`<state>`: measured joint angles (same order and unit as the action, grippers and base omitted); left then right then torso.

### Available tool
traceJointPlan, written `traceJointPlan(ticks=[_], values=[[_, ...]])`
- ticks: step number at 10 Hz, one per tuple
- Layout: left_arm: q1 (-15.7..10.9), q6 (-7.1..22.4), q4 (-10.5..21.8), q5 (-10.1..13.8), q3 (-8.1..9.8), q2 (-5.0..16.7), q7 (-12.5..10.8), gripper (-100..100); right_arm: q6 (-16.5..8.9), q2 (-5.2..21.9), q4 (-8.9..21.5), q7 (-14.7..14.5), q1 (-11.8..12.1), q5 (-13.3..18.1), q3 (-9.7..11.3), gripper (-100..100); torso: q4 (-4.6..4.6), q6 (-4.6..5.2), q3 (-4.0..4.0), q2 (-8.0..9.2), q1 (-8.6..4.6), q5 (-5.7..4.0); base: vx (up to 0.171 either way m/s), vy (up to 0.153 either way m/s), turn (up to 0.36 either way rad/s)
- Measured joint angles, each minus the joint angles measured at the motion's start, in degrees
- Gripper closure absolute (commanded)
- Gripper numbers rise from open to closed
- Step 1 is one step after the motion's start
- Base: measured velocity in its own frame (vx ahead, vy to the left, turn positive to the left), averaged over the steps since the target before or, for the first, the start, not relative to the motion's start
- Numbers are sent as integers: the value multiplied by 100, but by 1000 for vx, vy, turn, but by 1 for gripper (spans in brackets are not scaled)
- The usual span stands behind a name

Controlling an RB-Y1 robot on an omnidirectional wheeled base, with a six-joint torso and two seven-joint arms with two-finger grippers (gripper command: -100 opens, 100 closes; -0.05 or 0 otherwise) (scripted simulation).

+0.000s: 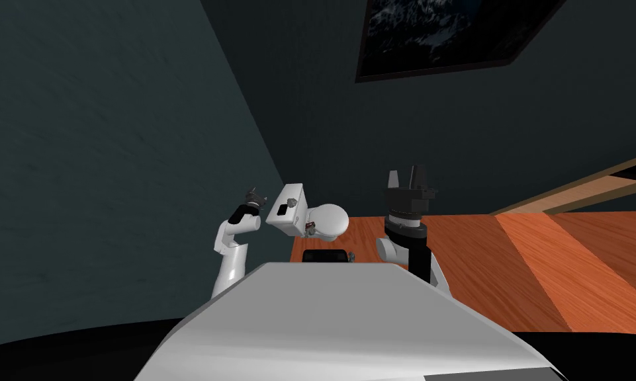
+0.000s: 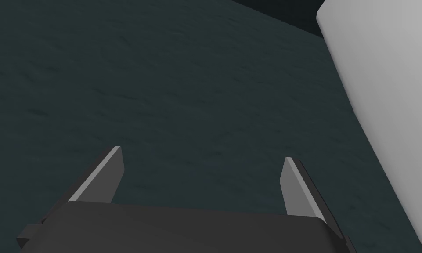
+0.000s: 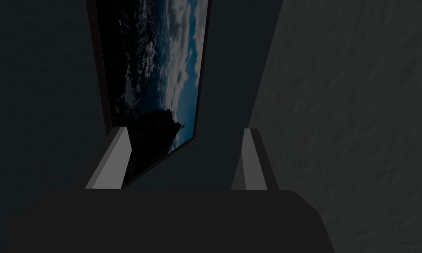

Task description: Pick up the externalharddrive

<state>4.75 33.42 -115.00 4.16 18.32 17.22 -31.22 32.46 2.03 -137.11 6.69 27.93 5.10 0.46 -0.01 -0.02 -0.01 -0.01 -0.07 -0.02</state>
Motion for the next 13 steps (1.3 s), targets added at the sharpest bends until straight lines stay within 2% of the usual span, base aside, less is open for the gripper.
traceJointPlan(ticks=[8,13], values=[[-513,1227,503,153,414,227,-457,-100,0,0,0,0,0,0,0,0,0,0,-1,-3,-3,-1,10,-30,-39],[-689,1950,692,244,643,329,-712,-100,0,0,0,0,0,0,0,0,0,2,0,-1,-3,0,12,-26,-54]])
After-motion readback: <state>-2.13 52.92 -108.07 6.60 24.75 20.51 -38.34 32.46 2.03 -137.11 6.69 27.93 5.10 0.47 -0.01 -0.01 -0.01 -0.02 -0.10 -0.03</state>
